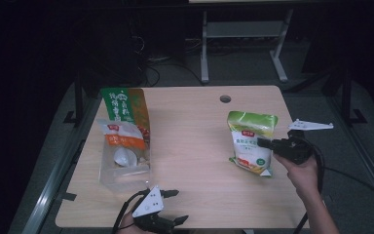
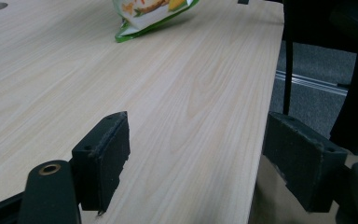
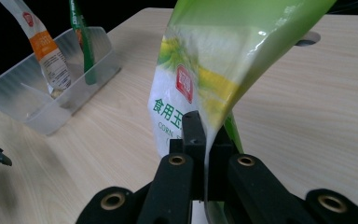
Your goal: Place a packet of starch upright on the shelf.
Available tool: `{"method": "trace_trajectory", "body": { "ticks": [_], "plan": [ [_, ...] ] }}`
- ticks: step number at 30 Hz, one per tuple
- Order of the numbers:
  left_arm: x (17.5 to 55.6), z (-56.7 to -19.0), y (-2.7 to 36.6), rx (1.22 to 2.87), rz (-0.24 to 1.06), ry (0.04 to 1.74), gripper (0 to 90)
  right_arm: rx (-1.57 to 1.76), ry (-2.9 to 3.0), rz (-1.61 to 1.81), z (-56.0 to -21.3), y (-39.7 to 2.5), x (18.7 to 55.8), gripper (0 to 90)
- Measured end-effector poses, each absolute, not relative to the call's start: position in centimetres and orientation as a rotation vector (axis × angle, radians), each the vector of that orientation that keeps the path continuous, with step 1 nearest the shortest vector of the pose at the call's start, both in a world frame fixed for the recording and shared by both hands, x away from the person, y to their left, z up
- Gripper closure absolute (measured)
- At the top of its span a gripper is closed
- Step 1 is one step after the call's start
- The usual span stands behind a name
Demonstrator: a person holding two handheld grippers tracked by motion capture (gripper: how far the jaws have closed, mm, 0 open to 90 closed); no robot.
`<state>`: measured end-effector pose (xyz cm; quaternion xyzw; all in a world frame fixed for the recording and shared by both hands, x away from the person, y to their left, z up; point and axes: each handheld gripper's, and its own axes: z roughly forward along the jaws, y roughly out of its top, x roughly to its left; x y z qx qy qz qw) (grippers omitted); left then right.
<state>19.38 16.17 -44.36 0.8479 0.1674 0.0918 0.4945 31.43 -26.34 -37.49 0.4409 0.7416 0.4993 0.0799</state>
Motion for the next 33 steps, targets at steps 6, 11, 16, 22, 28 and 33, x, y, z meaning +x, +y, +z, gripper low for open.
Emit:
{"method": "trace_trajectory", "body": {
  "ticks": [6, 11, 16, 22, 28, 33],
  "plan": [
    [19.2, -44.4, 16.1, 2.058, 0.218, 0.399, 22.9, 1.277, 2.245, 1.488, -36.6, -25.4, 31.6, 89.9],
    [19.1, -44.4, 15.9, 2.056, 0.211, 0.394, 22.9, 1.246, 2.257, 1.506, -35.9, -24.5, 31.8, 89.9],
    [19.1, -44.4, 15.9, 2.058, 0.209, 0.389, 22.9, 1.211, 2.283, 1.517, -35.1, -23.4, 32.2, 89.8],
    [19.0, -44.4, 15.8, 2.054, 0.2, 0.395, 22.9, 1.16, 2.307, 1.539, -34.4, -21.6, 32.6, 89.8],
    [18.9, -44.4, 15.8, 2.054, 0.203, 0.39, 22.9, 1.108, 2.344, 1.563, -33.6, -19.6, 32.9, 89.9],
    [18.9, -44.3, 15.9, 2.043, 0.206, 0.393, 22.8, 1.068, 2.368, 1.587, -33.0, -18.0, 33.0, 89.8]
  ]
}}
